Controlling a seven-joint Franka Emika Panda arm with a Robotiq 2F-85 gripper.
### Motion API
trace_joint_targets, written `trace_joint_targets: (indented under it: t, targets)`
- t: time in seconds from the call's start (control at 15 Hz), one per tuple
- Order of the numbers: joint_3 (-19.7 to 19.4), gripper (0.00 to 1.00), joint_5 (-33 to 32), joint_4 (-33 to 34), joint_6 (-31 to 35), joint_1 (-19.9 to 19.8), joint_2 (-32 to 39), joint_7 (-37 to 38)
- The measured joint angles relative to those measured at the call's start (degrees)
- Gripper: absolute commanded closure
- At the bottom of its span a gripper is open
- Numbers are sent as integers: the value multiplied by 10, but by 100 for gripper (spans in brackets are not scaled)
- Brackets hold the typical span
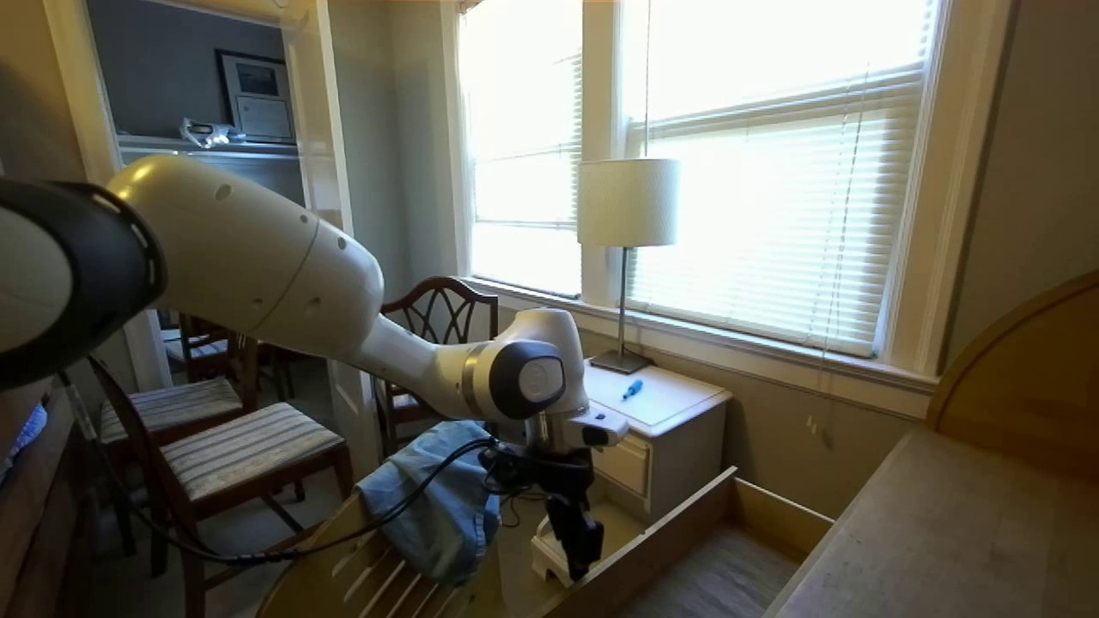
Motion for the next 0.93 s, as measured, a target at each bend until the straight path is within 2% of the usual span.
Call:
trace_joint_targets:
  t: [0.13,0.2,0.27,0.33,0.47,0.6,0.8,0.93]
  targets:
    - [9,40,0,8,54,-8,-2,-13]
    - [9,83,0,20,77,-9,-3,-22]
    - [9,78,0,34,96,-9,-5,-31]
    - [11,79,0,51,111,-9,-6,-41]
    - [21,94,0,81,141,-8,-4,-67]
    - [39,100,0,93,186,-8,-4,-100]
    - [82,100,7,91,266,-14,-2,-165]
    - [125,100,26,80,316,-23,-2,-224]
